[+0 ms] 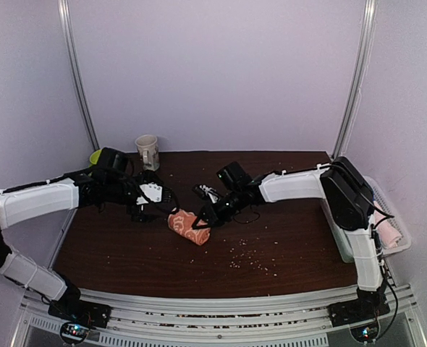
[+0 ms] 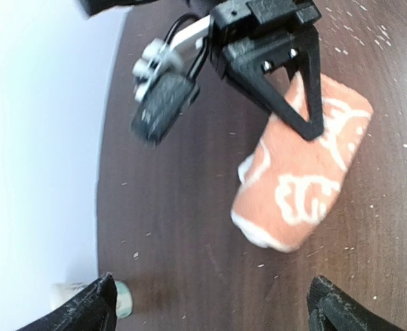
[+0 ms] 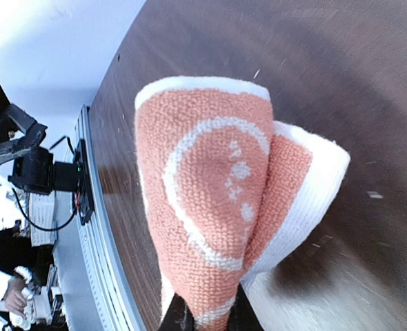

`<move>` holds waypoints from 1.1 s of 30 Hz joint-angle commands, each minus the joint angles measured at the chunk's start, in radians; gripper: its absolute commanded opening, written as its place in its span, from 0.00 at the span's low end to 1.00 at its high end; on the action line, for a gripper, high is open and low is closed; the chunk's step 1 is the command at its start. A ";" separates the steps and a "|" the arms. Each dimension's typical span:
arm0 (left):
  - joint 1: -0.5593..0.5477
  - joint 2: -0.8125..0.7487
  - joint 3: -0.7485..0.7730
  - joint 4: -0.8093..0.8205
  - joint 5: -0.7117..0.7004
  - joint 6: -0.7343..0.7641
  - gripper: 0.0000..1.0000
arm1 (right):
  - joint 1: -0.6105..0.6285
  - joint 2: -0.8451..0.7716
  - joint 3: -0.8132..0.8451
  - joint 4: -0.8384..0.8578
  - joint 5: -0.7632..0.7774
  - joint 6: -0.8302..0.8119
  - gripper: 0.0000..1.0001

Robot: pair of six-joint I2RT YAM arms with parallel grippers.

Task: Roll the towels
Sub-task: Pick up the towel from the center of the board, then place the towel in the bin.

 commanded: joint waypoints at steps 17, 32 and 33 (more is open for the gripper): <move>0.045 -0.171 -0.155 -0.060 -0.028 -0.136 0.98 | -0.381 -0.636 -0.268 -0.215 0.660 -0.203 0.00; 0.051 -0.265 -0.233 -0.066 -0.031 -0.218 0.98 | -0.657 -1.014 -0.369 -0.413 1.193 -0.351 0.00; 0.051 -0.270 -0.238 -0.062 -0.026 -0.222 0.98 | -0.663 -1.029 -0.370 -0.422 1.233 -0.357 0.00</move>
